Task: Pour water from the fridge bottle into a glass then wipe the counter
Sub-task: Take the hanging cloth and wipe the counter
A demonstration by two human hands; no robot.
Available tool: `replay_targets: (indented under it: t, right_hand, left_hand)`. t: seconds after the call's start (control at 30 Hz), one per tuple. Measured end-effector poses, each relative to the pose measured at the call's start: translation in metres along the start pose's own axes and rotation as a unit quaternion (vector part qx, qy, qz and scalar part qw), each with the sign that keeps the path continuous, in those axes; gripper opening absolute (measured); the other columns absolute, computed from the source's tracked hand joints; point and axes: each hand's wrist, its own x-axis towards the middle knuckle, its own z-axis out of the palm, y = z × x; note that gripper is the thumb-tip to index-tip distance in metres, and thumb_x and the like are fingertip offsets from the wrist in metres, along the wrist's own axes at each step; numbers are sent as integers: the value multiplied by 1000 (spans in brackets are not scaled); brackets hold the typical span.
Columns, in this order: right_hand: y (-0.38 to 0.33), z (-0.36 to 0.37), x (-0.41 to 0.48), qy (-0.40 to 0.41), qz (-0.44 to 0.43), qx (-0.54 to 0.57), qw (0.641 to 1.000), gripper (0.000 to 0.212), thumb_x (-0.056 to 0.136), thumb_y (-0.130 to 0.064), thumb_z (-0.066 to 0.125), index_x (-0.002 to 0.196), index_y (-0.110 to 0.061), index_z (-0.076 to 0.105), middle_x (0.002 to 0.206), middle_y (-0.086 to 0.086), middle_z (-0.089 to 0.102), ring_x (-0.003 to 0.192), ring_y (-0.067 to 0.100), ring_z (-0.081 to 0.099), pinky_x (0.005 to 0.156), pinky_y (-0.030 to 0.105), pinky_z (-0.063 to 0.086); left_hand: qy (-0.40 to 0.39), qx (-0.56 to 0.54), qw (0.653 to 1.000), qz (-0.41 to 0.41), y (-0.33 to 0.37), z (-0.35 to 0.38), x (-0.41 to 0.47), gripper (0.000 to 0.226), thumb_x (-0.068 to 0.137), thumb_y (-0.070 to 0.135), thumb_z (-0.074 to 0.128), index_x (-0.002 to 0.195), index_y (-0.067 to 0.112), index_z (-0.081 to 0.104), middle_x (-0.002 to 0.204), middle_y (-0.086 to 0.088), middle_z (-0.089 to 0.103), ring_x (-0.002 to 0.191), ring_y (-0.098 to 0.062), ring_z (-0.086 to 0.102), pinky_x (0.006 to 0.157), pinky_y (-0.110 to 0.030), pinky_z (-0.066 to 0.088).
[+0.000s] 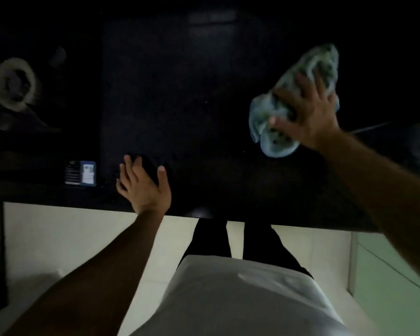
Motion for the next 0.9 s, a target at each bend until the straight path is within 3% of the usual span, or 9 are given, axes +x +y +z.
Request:
replay_targets:
  t: [0.1,0.2,0.3,0.4,0.47,0.57,0.67,0.77,0.9]
  right_hand:
    - [-32,-3,91,-18,-8,90,996,92,77,-93,21,122,-28,68,154,6,43,148,32,29,117,55,24]
    - [-92,3,134,-60,-29,110,992,79,79,-86,32,108,-24,70,150,-3,47,146,21,33,118,50,23]
    - [-153,28,119,-121,-210,-24,970,58,92,-65,44,117,-17,64,154,4,43,150,28,23,117,55,16]
    - [-191,53,72,-156,-375,-52,912,68,91,-66,40,138,-18,52,155,7,41,152,31,17,120,57,7]
    - [-202,71,30,-189,-435,-38,879,78,89,-67,42,147,-16,44,156,9,41,152,32,19,120,55,3]
    - [-211,91,-33,-201,-428,-60,879,93,87,-68,49,154,-7,29,161,17,30,151,35,23,120,52,0]
    - [-226,105,-61,-193,-380,-85,901,98,90,-72,40,156,-2,21,164,22,19,152,36,18,123,54,1]
    - [-229,107,-62,-172,-356,-80,915,99,89,-74,39,156,-4,22,164,18,21,152,33,21,123,54,4]
    - [-241,95,-28,-179,-368,-101,907,106,78,-81,47,157,-14,23,165,8,23,152,32,17,120,58,4]
  left_hand:
    - [-1,6,1000,3,0,-1,0,71,95,61,27,145,12,37,164,-14,24,151,-34,19,120,-59,12]
    - [2,5,1000,9,0,0,0,71,96,62,25,145,12,36,164,-15,24,151,-35,19,120,-60,12]
    - [3,6,1000,12,1,0,1,73,96,64,21,146,13,36,164,-15,24,151,-35,19,120,-60,11]
    - [8,7,1000,13,1,-1,1,70,96,60,26,145,11,38,163,-16,26,151,-36,21,119,-59,13]
    - [10,6,1000,10,0,-1,1,67,95,55,30,145,11,39,163,-16,27,150,-36,22,119,-60,14]
    - [-6,13,1000,5,0,-2,0,69,89,50,33,147,12,36,165,-13,23,152,-34,18,120,-58,11]
    - [-32,22,999,-14,1,-6,2,72,88,49,28,150,13,33,167,-10,17,154,-31,12,122,-57,8]
    - [-31,25,999,-21,1,-6,3,69,90,48,29,149,14,35,167,-9,19,154,-31,15,122,-57,10]
    - [-17,1,1000,-13,0,-5,2,64,93,46,35,148,13,38,165,-10,24,153,-31,19,121,-57,12]
